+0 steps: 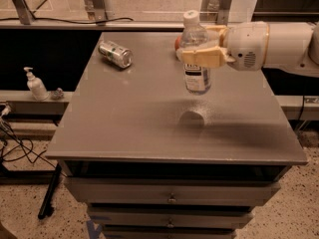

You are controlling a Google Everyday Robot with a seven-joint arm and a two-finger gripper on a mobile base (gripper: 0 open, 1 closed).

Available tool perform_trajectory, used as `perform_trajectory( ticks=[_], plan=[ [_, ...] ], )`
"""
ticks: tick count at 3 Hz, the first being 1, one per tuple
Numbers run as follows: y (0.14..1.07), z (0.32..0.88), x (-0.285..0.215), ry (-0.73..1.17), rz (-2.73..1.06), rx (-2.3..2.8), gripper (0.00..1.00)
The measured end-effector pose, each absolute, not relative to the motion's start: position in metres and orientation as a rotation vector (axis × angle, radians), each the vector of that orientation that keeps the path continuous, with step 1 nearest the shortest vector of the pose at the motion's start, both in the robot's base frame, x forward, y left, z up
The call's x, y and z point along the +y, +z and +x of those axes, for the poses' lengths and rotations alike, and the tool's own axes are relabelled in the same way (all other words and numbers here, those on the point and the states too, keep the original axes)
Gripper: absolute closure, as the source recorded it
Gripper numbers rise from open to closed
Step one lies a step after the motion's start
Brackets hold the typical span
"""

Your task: Place blue plastic bottle upright

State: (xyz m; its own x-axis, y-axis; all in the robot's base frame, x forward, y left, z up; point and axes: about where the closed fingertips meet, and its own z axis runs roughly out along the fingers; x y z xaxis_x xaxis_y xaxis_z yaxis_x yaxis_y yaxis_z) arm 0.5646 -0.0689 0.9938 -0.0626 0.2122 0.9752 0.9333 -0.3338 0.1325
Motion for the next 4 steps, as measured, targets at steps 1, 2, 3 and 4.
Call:
perform_trajectory(
  ticks=[1, 2, 3, 4],
  plan=[
    [0.983, 0.561, -0.078, -1.455, -1.548, -1.231, 1.00],
    [0.970, 0.557, -0.089, -1.458, -1.558, -1.175, 1.00],
    [0.959, 0.552, -0.100, -1.458, -1.573, -1.132, 1.00],
    [0.948, 0.549, -0.114, -1.458, -1.589, -1.096, 1.00]
  ],
)
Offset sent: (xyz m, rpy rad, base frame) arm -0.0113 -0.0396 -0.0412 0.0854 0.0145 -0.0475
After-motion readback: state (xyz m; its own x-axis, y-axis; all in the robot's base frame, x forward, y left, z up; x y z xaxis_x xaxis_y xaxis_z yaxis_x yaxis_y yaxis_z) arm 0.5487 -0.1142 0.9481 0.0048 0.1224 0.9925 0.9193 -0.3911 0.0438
